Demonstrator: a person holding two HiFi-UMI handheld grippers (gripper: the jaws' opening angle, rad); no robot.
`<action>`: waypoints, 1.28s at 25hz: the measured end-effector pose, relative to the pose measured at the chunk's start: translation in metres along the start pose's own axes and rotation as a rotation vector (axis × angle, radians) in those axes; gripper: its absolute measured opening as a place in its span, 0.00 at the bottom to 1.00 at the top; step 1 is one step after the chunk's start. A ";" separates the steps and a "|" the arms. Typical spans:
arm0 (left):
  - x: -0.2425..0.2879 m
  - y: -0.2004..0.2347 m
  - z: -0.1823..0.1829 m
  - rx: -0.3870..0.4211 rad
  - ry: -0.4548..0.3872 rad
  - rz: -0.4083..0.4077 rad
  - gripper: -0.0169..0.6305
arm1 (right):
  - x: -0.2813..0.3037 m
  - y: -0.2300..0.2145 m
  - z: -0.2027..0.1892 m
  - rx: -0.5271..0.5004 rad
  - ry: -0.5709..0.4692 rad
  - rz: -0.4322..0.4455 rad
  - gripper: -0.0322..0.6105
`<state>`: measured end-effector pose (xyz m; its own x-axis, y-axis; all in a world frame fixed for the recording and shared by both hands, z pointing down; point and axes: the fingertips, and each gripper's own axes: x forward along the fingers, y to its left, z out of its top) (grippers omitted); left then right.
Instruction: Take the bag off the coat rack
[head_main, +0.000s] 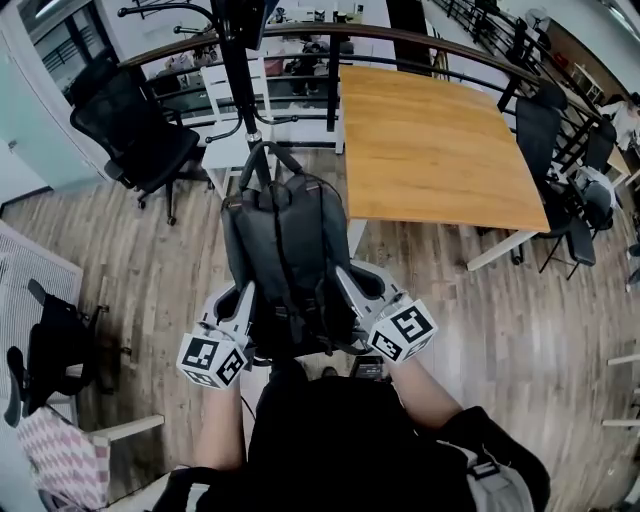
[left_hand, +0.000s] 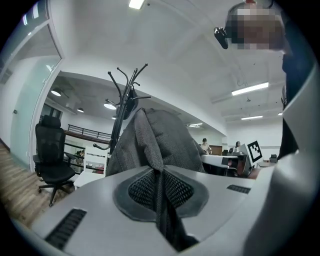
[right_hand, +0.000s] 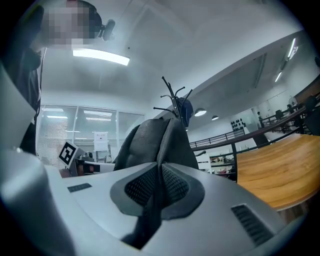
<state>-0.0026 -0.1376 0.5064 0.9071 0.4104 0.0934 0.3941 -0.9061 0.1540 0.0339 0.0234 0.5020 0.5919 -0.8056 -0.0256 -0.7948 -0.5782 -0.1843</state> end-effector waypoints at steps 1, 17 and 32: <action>-0.004 -0.003 -0.003 -0.002 0.003 0.004 0.09 | -0.004 0.002 -0.003 0.003 0.005 0.007 0.12; -0.043 -0.029 -0.025 -0.037 0.029 -0.005 0.09 | -0.039 0.031 -0.022 0.048 0.035 0.025 0.11; -0.066 -0.021 -0.021 -0.041 0.026 -0.009 0.09 | -0.036 0.054 -0.022 0.064 0.054 0.010 0.11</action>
<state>-0.0736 -0.1437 0.5179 0.8990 0.4220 0.1173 0.3956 -0.8973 0.1957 -0.0336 0.0186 0.5147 0.5745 -0.8181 0.0253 -0.7894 -0.5620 -0.2470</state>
